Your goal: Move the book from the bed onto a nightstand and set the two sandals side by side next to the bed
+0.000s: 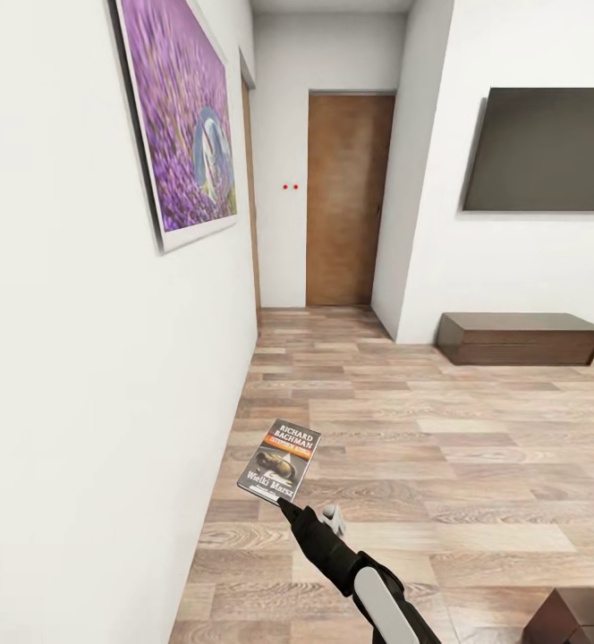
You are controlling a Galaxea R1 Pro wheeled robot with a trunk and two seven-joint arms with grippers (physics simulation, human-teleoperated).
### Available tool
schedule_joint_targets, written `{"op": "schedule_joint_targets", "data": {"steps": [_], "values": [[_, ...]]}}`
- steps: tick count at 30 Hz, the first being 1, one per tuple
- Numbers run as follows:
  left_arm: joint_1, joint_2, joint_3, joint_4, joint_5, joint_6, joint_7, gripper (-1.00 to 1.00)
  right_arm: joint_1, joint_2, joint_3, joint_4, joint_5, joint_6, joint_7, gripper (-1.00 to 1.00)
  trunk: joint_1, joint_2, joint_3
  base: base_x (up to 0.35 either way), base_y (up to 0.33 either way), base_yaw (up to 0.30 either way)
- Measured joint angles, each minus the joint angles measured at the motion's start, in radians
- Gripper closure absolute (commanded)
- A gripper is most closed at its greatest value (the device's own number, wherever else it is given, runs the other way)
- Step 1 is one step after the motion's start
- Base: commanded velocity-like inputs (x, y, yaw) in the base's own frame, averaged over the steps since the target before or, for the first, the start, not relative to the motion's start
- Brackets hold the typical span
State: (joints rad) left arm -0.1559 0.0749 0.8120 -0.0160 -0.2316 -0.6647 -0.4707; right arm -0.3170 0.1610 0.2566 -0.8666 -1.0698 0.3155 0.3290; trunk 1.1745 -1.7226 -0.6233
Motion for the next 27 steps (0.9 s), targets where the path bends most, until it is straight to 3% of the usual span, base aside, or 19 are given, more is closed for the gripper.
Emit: {"op": "schedule_joint_targets", "data": {"steps": [27], "values": [[0.000,-0.001,0.000,0.000,0.000,0.000,0.000,-1.00,0.000,0.000,0.000,0.000,0.000,0.000,0.000,1.00,0.000,0.000,0.000,0.022,0.000,0.000]]}}
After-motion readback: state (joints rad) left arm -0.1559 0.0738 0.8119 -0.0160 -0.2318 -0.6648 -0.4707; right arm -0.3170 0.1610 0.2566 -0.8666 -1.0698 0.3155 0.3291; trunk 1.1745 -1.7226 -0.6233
